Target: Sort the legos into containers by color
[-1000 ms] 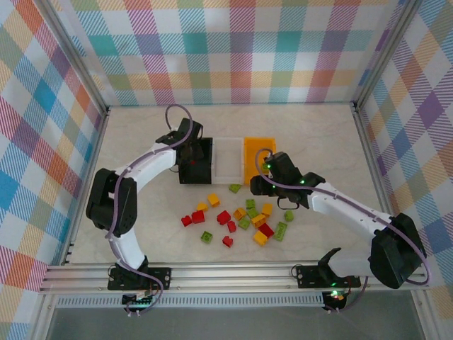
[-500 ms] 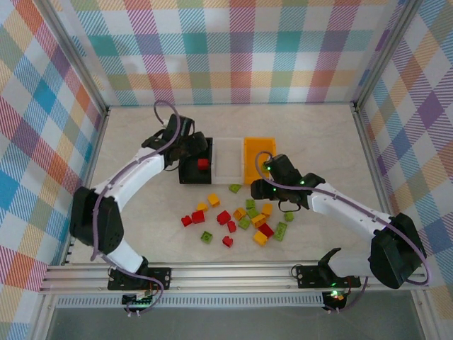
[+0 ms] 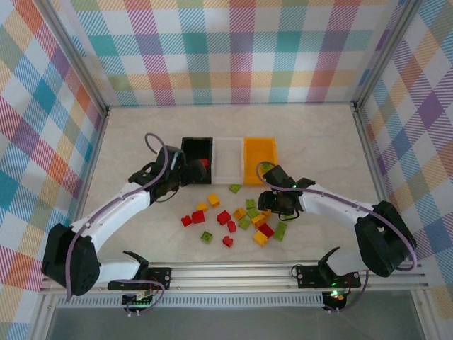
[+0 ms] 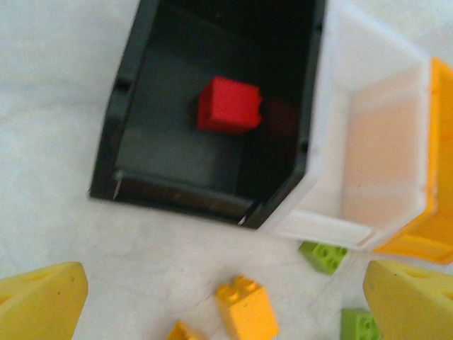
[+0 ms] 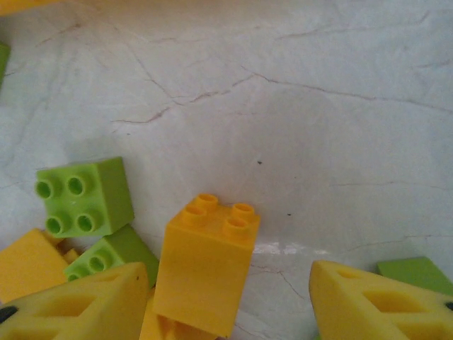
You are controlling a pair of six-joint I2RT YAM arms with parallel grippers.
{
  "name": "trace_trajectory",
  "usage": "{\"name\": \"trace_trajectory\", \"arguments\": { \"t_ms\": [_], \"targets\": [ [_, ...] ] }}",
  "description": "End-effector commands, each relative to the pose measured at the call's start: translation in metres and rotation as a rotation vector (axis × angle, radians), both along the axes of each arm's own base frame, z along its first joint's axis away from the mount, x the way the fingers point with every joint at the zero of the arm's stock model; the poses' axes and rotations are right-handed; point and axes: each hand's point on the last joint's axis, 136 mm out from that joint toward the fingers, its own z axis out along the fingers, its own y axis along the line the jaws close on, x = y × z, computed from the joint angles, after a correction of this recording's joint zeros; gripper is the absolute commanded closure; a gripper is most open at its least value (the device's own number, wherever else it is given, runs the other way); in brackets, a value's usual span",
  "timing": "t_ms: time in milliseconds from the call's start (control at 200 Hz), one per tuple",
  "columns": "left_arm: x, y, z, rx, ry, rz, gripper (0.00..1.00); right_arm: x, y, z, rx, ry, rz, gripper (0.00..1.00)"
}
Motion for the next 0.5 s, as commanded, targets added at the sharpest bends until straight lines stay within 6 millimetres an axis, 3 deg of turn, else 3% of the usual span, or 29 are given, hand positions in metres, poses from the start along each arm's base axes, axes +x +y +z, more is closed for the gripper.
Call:
{"name": "trace_trajectory", "arguments": {
  "t_ms": [0, 280, 495],
  "targets": [
    [-0.01, 0.0, 0.011, -0.061, -0.044, 0.004, 0.0, 0.007, 0.006, -0.002, 0.038, -0.004, -0.063, 0.38],
    [-0.029, 0.017, 0.001, -0.028, -0.047, 0.027, 0.0, 0.0, 0.001, -0.02, -0.015, 0.062, -0.059, 0.41],
    [-0.029, 0.018, 0.002, -0.021, -0.049, 0.027, 0.0, 0.0, 0.004, -0.021, -0.002, 0.061, -0.041, 0.56]
  ]
}}
